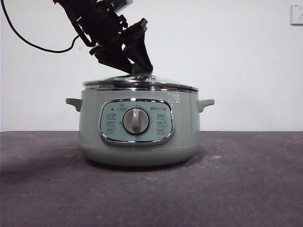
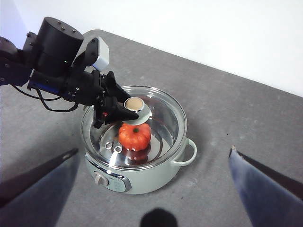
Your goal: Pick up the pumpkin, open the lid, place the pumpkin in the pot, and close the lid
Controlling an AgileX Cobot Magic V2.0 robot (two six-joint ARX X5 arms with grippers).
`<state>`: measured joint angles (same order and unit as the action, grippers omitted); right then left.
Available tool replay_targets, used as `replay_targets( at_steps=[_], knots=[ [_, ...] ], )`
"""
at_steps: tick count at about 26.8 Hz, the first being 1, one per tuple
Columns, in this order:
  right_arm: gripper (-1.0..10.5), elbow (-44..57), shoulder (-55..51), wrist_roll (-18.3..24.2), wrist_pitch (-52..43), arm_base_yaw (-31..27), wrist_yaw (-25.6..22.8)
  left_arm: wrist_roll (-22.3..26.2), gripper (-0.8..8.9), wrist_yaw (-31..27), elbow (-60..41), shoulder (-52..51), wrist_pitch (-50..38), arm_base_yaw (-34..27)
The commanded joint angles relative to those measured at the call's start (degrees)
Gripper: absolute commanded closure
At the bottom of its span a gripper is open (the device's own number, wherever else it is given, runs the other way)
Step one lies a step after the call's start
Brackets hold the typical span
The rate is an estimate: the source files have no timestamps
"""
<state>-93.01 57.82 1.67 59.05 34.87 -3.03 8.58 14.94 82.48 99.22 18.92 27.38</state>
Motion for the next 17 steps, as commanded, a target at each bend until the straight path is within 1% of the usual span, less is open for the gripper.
replay_targets(
  at_steps=[1, 5, 8, 12, 13, 15, 17],
  knots=[
    [3.5, -0.07, -0.09, -0.74, -0.24, 0.13, 0.09, 0.72, 8.22, 0.07, 0.39, 0.17, -1.84, 0.09],
    [3.5, -0.07, -0.09, -0.74, -0.24, 0.13, 0.11, 0.72, 8.22, -1.51, 0.39, 0.17, -1.70, 0.09],
    [3.5, -0.07, -0.09, -0.74, -0.24, 0.13, 0.11, 0.70, 8.21, -1.36, 0.39, 0.17, -0.79, 0.09],
    [3.5, -0.07, -0.09, -0.74, -0.22, 0.13, 0.13, 0.70, 7.85, -1.40, 0.39, 0.17, 1.20, 0.09],
    [3.5, -0.07, -0.09, -0.72, -0.20, 0.13, 0.13, 0.70, 7.05, -1.42, 0.39, 0.17, 1.70, 0.09],
    [3.5, -0.07, -0.09, -0.74, -0.20, 0.13, 0.13, 0.70, 4.90, -1.42, 0.39, 0.17, 2.16, 0.09],
    [3.5, -0.07, -0.09, -0.74, -0.02, 0.13, 0.17, 0.68, 3.25, -1.42, 0.39, 0.11, 2.19, 0.09]
  ],
)
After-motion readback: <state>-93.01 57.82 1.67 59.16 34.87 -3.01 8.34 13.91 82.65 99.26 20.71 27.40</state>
